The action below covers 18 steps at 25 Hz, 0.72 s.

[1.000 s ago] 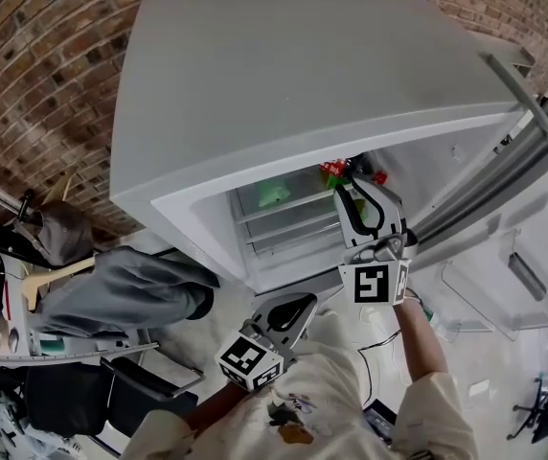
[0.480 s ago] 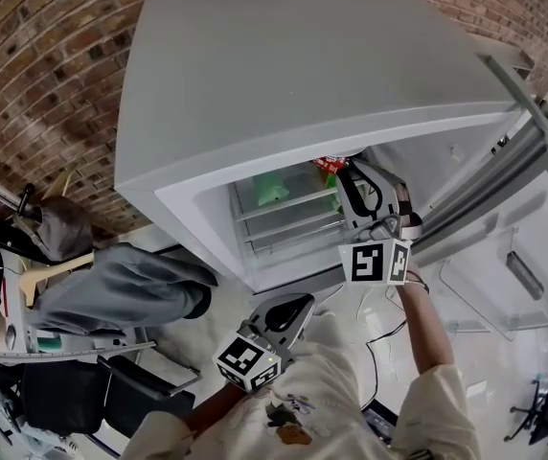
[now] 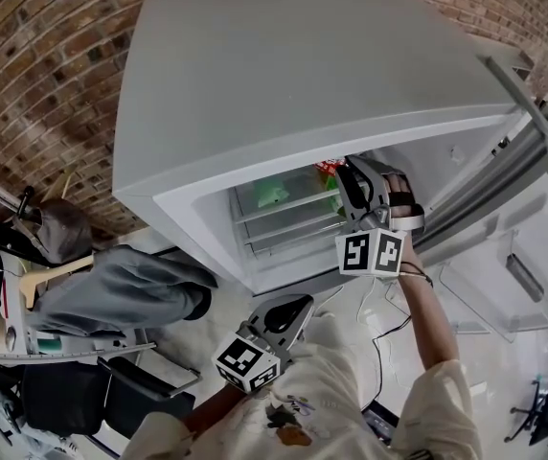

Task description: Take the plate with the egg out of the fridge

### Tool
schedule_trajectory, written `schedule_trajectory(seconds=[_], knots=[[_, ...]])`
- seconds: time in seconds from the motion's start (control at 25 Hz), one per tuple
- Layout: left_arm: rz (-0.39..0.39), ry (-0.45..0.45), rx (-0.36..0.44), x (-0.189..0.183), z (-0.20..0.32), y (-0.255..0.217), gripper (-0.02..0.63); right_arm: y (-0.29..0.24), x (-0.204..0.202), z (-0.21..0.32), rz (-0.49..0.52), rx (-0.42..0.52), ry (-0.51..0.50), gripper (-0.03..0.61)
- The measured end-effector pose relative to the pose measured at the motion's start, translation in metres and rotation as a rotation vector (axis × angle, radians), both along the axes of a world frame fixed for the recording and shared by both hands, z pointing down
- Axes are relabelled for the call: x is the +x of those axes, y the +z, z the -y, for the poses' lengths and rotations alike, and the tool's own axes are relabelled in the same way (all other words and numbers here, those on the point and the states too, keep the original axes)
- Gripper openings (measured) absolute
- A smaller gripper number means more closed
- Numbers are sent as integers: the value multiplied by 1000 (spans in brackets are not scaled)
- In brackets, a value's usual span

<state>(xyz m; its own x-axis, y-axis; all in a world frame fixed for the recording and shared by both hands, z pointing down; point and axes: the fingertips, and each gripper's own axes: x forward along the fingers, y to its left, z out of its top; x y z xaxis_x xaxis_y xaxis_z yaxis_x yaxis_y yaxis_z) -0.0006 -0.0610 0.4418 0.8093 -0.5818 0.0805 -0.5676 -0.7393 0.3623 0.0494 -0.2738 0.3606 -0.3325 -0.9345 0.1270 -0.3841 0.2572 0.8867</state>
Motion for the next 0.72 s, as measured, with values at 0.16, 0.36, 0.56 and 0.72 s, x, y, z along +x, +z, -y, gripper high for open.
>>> schedule_trajectory(seconds=[0.16, 0.36, 0.56, 0.72], knots=[[0, -7, -6, -3, 0, 1, 8, 4, 0, 7, -24, -13, 15, 89], [-5, -20, -4, -7, 3, -1, 8, 4, 5, 15, -51, 0, 46, 89], [-10, -30, -9, -10, 4, 0, 8, 7, 3, 19, -129, 8, 37, 89], [-13, -31, -6, -11, 6, 0, 8, 10, 3, 22, -165, 6, 33, 89]])
